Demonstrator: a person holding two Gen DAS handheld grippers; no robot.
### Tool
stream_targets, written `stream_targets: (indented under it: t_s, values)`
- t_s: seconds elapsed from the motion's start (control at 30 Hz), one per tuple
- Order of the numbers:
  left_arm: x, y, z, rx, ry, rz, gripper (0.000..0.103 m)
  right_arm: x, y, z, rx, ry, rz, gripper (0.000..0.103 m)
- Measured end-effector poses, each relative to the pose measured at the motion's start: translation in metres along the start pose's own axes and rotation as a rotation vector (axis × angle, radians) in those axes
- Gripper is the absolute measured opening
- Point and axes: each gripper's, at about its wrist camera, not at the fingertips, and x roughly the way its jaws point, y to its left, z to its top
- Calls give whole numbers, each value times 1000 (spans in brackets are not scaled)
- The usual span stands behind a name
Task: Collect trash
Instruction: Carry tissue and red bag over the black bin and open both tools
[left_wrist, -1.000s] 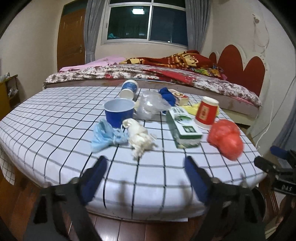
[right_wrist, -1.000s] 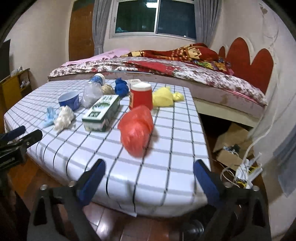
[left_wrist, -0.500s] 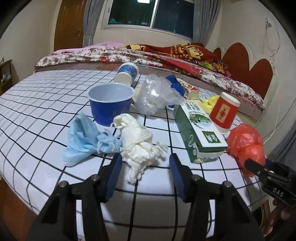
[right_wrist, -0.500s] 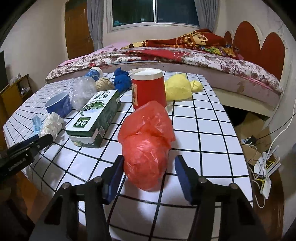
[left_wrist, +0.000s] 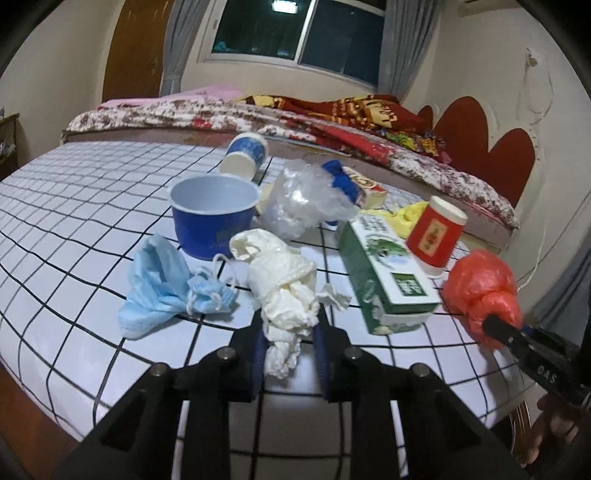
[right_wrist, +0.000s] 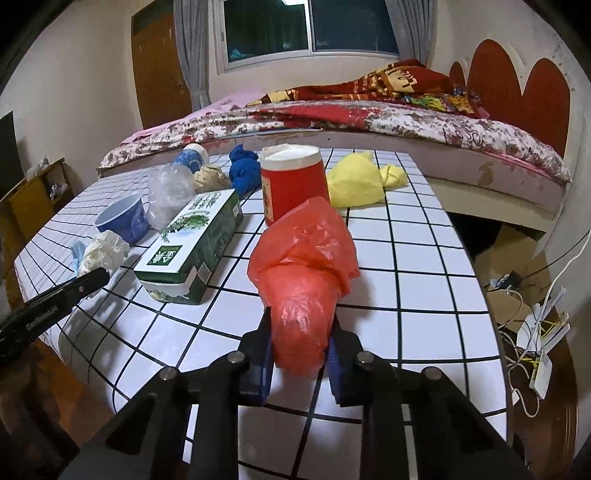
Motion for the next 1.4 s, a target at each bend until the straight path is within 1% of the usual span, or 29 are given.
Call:
stream_targets:
  t_s: [0.2, 0.33, 0.5, 0.63, 0.8, 0.97, 1.2, 1.4]
  values:
    - [-23, -13, 0, 19, -35, -31, 24, -23, -6, 1, 0, -45, -8, 24]
    - [-39, -34, 0, 57, -64, -57, 24, -40, -17, -3, 14, -67, -27, 25]
    - [-53, -64, -5, 108, -76, -119, 24, -67, -38, -9, 46, -88, -76, 25]
    - [-60, -94, -16, 164, -64, -188, 24, -85, -61, -22, 84, -85, -124, 25]
    - [-64, -132, -32, 238, -30, -279, 24, -107, -95, -47, 134, -57, -194, 25]
    - [-67, -169, -51, 288, 10, -364, 24, -128, -129, -82, 164, -9, -259, 25]
    - [-71, -231, -83, 405, 90, -503, 24, -146, -167, -124, 194, 61, -297, 25]
    - [-61, -273, -114, 465, 179, -576, 24, -152, -190, -157, 204, 119, -308, 25]
